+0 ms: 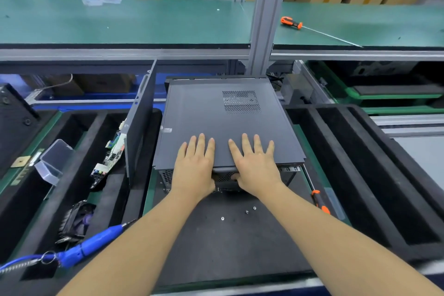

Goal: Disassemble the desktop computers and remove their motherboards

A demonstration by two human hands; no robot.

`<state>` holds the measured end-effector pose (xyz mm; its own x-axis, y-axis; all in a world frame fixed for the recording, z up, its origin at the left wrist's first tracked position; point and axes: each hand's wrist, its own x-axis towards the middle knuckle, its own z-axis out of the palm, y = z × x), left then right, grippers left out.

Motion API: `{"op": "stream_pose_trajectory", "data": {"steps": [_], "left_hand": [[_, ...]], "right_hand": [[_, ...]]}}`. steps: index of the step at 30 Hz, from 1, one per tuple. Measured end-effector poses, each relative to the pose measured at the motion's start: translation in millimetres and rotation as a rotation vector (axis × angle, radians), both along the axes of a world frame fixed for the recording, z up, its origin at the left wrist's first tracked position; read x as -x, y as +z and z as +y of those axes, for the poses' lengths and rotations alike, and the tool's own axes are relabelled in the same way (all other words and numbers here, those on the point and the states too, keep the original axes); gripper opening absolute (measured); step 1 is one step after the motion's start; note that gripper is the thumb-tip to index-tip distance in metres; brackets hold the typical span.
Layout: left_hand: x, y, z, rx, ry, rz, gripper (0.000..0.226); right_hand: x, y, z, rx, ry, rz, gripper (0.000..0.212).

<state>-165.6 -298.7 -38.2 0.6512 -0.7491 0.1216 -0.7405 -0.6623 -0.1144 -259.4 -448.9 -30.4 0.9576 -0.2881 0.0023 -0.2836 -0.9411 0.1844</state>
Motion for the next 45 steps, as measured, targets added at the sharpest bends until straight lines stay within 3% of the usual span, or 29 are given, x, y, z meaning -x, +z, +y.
{"op": "stream_pose_trajectory", "data": {"steps": [10,13,16,19,21,24,26,28,30,32,33,35,37,41,45], "left_hand": [[-6.2,10.1,4.2,-0.024,-0.025,0.024,0.087],[-7.9,31.7,9.9,0.113,-0.164,-0.050,0.077],[-18.4,61.3,10.9,0.230,-0.291,-0.180,0.058],[-29.6,96.9,1.3,0.341,-0.343,-0.281,0.034],[-35.3,120.2,-7.9,0.389,-0.332,-0.376,0.026],[-44.1,150.3,-18.0,0.543,-0.278,-0.555,0.026],[-44.0,169.1,-27.0,0.643,-0.163,-0.588,0.042],[-43.4,193.5,-42.2,0.809,0.038,-0.464,0.074],[-44.4,223.1,-59.8,1.145,0.167,-0.193,0.096],[-44.7,252.0,-76.3,1.531,0.111,0.347,0.112],[-42.1,262.5,-87.5,1.628,0.028,0.651,0.110],[-26.1,279.5,-111.6,1.566,-0.091,1.062,0.088],[-1.7,294.5,-136.0,1.446,-0.162,1.303,0.068],[42.2,312.8,-182.7,1.354,-0.298,1.542,0.055],[89.6,295.6,-237.3,1.123,-0.329,1.688,0.063]], "right_hand": [[-0.9,12.5,-3.4,-0.011,0.011,0.042,0.083],[3.1,23.1,-2.8,0.017,0.033,0.061,0.076],[2.7,47.5,-0.1,0.044,0.066,-0.123,0.071],[-11.4,85.4,-2.4,0.087,0.138,-0.408,0.038],[-23.1,118.2,-10.9,0.056,0.129,-0.476,0.023],[-35.2,159.6,-28.3,0.084,0.027,-0.475,0.019],[-37.9,181.6,-32.1,0.134,-0.025,-0.501,0.013],[-41.3,205.4,-24.4,0.126,-0.068,-0.575,0.014],[-44.0,232.1,-14.5,0.096,-0.128,-0.667,0.019],[-40.1,260.8,-10.7,0.067,-0.200,-0.772,0.019],[-35.1,275.1,-10.8,0.066,-0.232,-0.809,0.015],[-20.4,299.7,-13.5,0.108,-0.280,-0.857,0.011],[-2.0,319.3,-20.5,0.174,-0.321,-0.896,0.014],[40.3,337.6,-53.5,0.277,-0.475,-0.917,0.023],[84.7,328.5,-109.5,0.255,-0.646,-0.851,0.025]]}}
